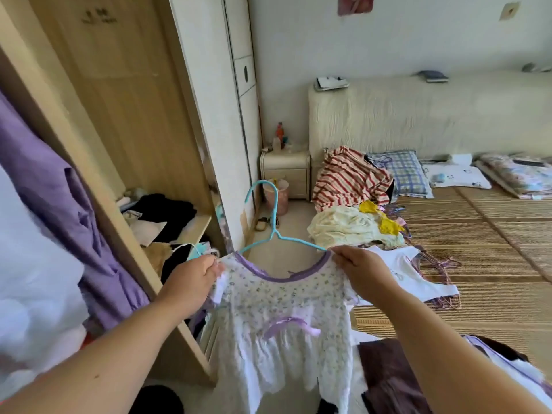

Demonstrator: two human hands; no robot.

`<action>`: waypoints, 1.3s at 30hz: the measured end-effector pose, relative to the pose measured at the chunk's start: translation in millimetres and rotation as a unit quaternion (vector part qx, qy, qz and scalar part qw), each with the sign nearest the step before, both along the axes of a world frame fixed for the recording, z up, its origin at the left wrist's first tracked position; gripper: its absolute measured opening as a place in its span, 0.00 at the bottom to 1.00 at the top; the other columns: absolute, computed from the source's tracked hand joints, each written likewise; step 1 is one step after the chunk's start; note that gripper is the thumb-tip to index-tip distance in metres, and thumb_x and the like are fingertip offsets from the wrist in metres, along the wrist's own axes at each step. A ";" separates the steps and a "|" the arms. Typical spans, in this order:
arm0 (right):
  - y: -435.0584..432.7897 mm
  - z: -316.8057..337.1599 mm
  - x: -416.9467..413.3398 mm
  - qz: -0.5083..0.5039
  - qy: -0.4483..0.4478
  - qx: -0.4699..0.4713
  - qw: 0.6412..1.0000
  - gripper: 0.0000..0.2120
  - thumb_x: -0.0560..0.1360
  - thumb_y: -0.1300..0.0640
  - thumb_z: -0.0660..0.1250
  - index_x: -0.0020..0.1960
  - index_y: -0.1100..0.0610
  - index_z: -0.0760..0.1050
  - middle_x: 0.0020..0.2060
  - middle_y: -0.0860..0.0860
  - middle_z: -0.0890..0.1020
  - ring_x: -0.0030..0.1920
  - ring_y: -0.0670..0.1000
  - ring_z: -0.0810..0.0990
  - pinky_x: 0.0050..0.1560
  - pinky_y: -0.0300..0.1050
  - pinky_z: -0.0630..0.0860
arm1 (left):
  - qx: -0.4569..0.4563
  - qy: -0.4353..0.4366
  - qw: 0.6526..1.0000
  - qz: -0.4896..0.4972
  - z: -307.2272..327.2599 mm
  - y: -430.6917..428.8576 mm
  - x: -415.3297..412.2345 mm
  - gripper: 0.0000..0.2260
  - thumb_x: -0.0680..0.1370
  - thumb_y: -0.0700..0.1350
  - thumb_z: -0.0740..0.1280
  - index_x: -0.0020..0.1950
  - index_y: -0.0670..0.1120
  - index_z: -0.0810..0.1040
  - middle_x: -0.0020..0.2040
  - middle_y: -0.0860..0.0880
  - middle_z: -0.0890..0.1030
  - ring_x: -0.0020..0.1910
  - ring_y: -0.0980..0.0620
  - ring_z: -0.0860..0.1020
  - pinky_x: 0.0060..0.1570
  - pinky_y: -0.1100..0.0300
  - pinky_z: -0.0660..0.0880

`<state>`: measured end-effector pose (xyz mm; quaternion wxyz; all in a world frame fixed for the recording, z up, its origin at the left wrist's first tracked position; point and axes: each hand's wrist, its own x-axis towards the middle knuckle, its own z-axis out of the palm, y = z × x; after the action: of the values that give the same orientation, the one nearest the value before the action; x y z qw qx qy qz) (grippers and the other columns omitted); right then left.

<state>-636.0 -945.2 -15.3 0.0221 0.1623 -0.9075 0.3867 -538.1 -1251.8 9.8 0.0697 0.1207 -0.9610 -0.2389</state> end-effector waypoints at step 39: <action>12.2 -123.6 -558.0 -0.411 -0.220 0.023 0.885 0.07 0.78 0.52 0.61 0.44 0.49 0.77 0.31 0.44 0.74 0.37 0.51 0.73 0.32 0.41 0.64 | -0.106 -0.146 0.889 -0.420 -88.1 90.4 -845.5 0.11 0.80 0.49 0.60 0.38 0.50 0.73 0.39 0.50 0.77 0.42 0.48 0.75 0.41 0.54 0.72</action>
<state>-1194.0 -933.0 -138.9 -0.0250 -0.3137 -0.8831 0.3481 -1383.6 -1161.4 -78.2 -0.1662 -0.2689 -0.9408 -0.1224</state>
